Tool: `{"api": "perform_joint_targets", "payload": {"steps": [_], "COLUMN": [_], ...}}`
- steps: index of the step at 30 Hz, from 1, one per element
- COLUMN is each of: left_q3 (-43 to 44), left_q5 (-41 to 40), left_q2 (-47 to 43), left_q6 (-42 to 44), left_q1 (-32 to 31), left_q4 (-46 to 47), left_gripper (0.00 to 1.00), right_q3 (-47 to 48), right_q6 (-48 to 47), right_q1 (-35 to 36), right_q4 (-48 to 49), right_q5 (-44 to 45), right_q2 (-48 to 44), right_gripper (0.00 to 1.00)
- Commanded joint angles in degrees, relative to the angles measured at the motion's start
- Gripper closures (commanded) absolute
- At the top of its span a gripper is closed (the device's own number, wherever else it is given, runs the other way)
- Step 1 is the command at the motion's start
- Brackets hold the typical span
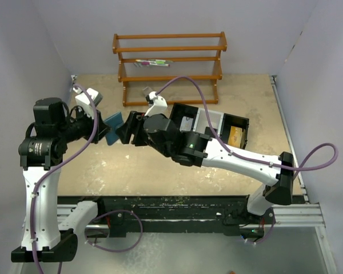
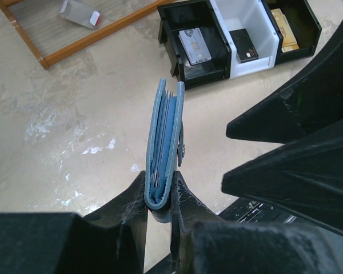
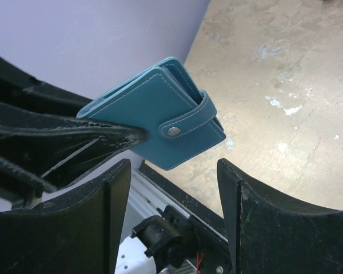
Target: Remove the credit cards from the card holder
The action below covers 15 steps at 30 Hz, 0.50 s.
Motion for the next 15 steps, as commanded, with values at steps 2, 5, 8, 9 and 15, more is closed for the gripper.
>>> {"api": "perform_joint_targets", "payload": {"steps": [2, 5, 8, 9, 15], "left_q3": [0.05, 0.33, 0.51, 0.55, 2.36], "left_q5": [2.41, 4.17, 5.33, 5.65, 9.44], "left_q2": [-1.14, -1.15, -0.86, -0.89, -0.63], "left_q6": [1.03, 0.78, 0.60, 0.58, 0.41], "left_q1": [-0.03, -0.03, -0.05, 0.02, -0.03], "left_q4": [3.46, 2.83, 2.31, 2.11, 0.46], "left_gripper": [1.00, 1.00, 1.00, 1.00, 1.00], "right_q3": [4.25, 5.07, 5.99, 6.42, 7.31], "right_q6": [2.21, 2.36, 2.59, 2.55, 3.42], "right_q1": [0.15, 0.15, 0.17, 0.17, 0.19], "right_q4": [0.87, 0.99, 1.48, 1.39, 0.26], "right_q5": [4.47, 5.04, 4.83, 4.85, 6.43], "right_q2": [0.76, 1.72, 2.78, 3.27, 4.91], "right_gripper": [0.37, 0.38, 0.39, 0.39, 0.43]}}
